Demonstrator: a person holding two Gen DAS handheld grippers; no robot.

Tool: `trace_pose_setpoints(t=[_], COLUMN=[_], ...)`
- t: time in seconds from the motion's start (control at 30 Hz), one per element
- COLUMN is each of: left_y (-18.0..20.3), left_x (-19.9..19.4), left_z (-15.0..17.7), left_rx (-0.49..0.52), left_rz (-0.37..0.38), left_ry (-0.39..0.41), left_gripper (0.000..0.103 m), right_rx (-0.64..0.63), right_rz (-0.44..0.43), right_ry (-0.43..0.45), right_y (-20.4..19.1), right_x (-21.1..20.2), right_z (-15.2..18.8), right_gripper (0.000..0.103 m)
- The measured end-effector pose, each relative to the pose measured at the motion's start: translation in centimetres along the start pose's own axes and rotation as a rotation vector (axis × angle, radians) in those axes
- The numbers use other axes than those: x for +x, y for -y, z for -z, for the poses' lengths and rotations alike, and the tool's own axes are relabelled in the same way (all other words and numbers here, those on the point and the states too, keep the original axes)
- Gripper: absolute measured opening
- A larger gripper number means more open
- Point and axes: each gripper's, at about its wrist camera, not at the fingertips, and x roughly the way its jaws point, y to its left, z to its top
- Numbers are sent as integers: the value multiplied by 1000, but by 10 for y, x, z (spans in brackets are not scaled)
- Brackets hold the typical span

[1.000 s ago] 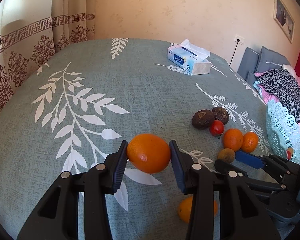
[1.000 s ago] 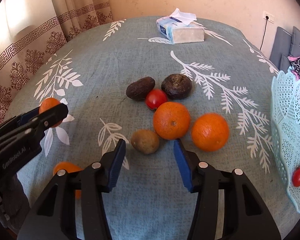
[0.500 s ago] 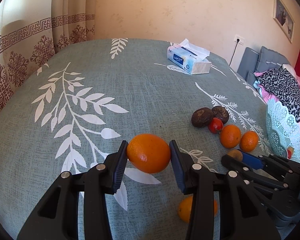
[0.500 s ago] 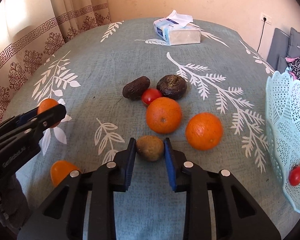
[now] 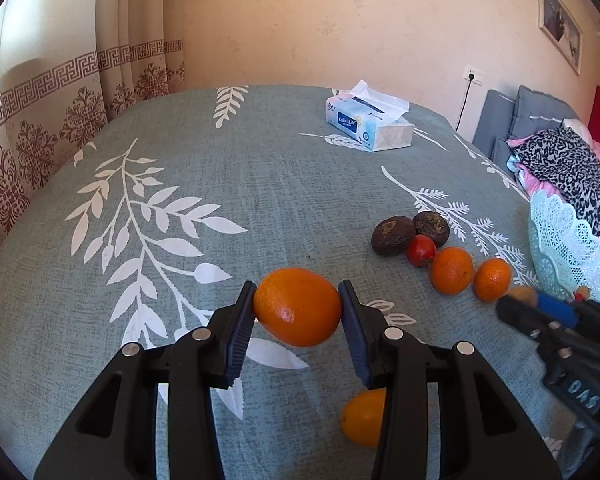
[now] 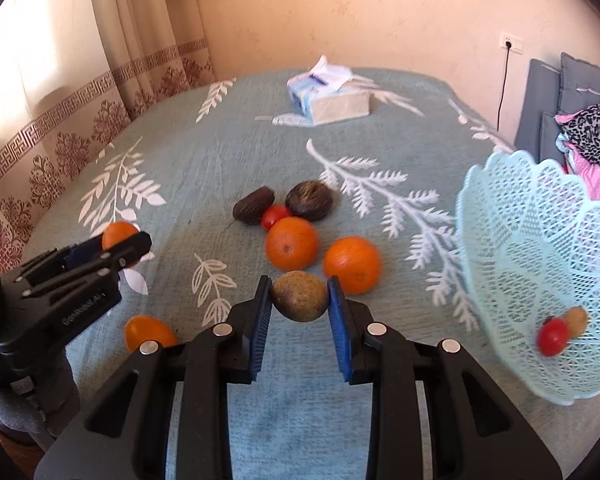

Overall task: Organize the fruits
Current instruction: 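Carry the kiwi into the basket and open the right gripper while the left gripper carries the orange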

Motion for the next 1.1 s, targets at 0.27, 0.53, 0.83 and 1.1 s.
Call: trace_pose_setpoints(t=[0.27, 0.53, 0.83, 1.1], left_y=[24, 53, 81, 107], left_x=[-7, -15, -19, -20], left_z=[0, 0, 1, -1], left_rx=[49, 101, 153, 198], left_rz=[4, 17, 24, 41], left_ry=[4, 16, 15, 17], left_gripper=[42, 42, 42, 42], right_rx=[46, 121, 178, 233], right_rz=[48, 129, 201, 230], right_ry=[83, 113, 117, 136], right_y=[31, 79, 121, 149], right_x=[-32, -50, -57, -63], right_z=[-6, -1, 10, 18], right_gripper=[29, 29, 29, 46])
